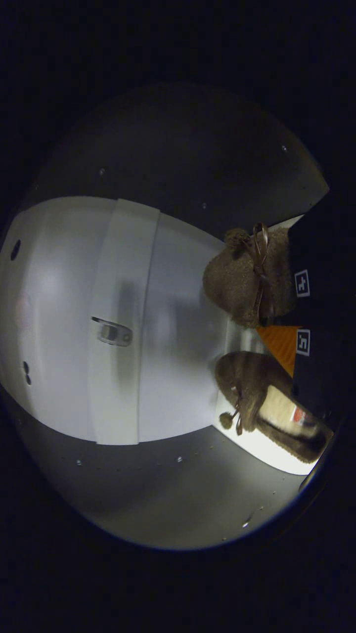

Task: Open the shoe cabinet door, grab the shoes and put them into the shoe cabinet, then close the shoe cabinet door.

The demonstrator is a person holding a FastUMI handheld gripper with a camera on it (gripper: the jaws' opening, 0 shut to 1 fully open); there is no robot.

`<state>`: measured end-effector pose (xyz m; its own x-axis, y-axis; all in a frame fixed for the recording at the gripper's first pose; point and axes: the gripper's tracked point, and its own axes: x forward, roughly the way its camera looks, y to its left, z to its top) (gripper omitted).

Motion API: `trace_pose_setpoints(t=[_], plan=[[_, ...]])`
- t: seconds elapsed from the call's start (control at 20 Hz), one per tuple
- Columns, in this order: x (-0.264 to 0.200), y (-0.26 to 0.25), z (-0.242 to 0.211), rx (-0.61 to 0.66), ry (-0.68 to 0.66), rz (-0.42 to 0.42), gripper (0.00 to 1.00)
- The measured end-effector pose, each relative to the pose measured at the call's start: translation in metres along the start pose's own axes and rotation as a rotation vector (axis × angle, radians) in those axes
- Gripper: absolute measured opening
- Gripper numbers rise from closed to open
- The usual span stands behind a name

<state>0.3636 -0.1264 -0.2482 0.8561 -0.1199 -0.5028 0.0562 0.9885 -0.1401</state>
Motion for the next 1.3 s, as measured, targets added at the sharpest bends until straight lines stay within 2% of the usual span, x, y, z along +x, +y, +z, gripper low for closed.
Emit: trace_pose_setpoints(t=[0.2, 0.3, 0.7, 0.75, 0.85, 0.9, 1.05, 1.3], plan=[[0.008, -0.001, -0.022, -0.025, 0.077, -0.021, 0.11], [0.009, -0.004, -0.023, -0.024, 0.079, -0.025, 0.17], [-0.032, 0.001, -0.023, 0.020, 0.108, 0.018, 0.74], [-0.041, 0.001, -0.022, 0.029, 0.104, 0.024, 0.84], [-0.059, 0.000, -0.017, 0.055, 0.090, 0.037, 0.95], [-0.070, -0.002, -0.012, 0.067, 0.077, 0.039, 0.98], [-0.098, -0.010, -0.001, 0.101, 0.024, 0.038, 0.98], [-0.183, -0.021, 0.035, 0.147, -0.218, 0.021, 0.98]])
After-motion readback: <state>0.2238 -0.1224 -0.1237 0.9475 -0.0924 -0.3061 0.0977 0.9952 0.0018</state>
